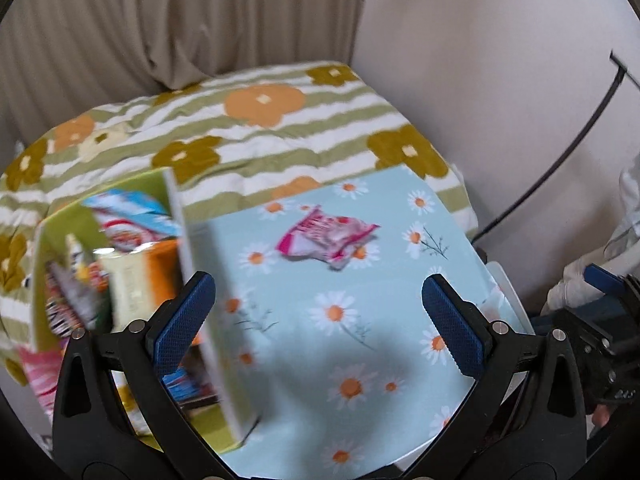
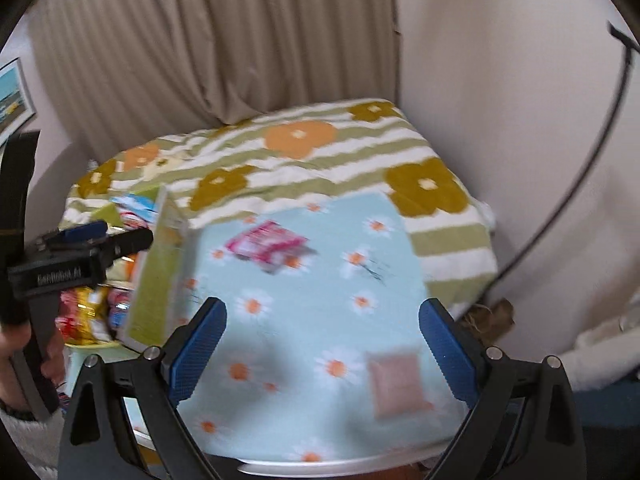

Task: Organize snacks
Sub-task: 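Grasp the pink strawberry candy bag with the left gripper while the right reaches the pink pack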

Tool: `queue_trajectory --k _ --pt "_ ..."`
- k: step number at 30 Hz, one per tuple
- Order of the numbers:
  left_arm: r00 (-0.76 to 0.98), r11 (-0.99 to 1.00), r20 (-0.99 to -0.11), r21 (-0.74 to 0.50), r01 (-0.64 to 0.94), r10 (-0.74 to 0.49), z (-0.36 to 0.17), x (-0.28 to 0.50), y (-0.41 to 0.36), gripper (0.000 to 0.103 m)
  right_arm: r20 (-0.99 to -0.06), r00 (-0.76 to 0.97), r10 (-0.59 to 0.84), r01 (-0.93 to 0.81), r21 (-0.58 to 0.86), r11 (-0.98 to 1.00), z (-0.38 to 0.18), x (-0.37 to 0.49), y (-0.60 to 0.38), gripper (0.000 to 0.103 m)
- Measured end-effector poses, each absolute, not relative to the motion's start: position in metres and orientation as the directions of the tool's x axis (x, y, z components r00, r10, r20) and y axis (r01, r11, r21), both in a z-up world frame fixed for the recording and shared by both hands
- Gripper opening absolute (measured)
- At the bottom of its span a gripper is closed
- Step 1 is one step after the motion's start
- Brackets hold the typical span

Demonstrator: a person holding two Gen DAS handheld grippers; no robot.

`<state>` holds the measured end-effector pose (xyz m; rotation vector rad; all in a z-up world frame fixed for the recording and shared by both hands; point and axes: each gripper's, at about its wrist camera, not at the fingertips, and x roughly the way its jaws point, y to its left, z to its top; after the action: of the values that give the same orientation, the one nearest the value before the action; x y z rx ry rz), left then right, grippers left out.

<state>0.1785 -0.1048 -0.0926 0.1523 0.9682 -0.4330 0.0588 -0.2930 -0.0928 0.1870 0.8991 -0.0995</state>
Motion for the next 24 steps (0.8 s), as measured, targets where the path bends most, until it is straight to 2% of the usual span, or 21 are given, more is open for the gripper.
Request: queue_trajectory --k 5,10,17,24 --pt "0.427 0.88 -0.867 -0.025 0.475 -0.255 -0.132 0.206 -0.145 0.102 -0.824 0.566 -0.037 0.252 0.13 0.959 -0.125 0.047 -0.33 0.096" --pt "0.359 0.855 -0.913 0.023 0.518 -0.193 -0.181 0.24 -0.178 0.102 -0.867 0.49 -0.088 0.307 0.077 0.949 -0.165 0.044 -0.348 0.096" --pt "0.287 0.813 -0.955 0.108 0.572 -0.075 -0.24 0.276 -0.2 0.102 -0.912 0.403 -0.072 0.326 0.07 0.943 -0.215 0.047 -0.354 0.096" --pt "0.271 0.783 -0.962 0.166 0.599 -0.004 -0.276 0.3 -0.214 0.102 -0.945 0.322 -0.06 0.324 0.051 0.945 -0.252 0.057 -0.348 0.085"
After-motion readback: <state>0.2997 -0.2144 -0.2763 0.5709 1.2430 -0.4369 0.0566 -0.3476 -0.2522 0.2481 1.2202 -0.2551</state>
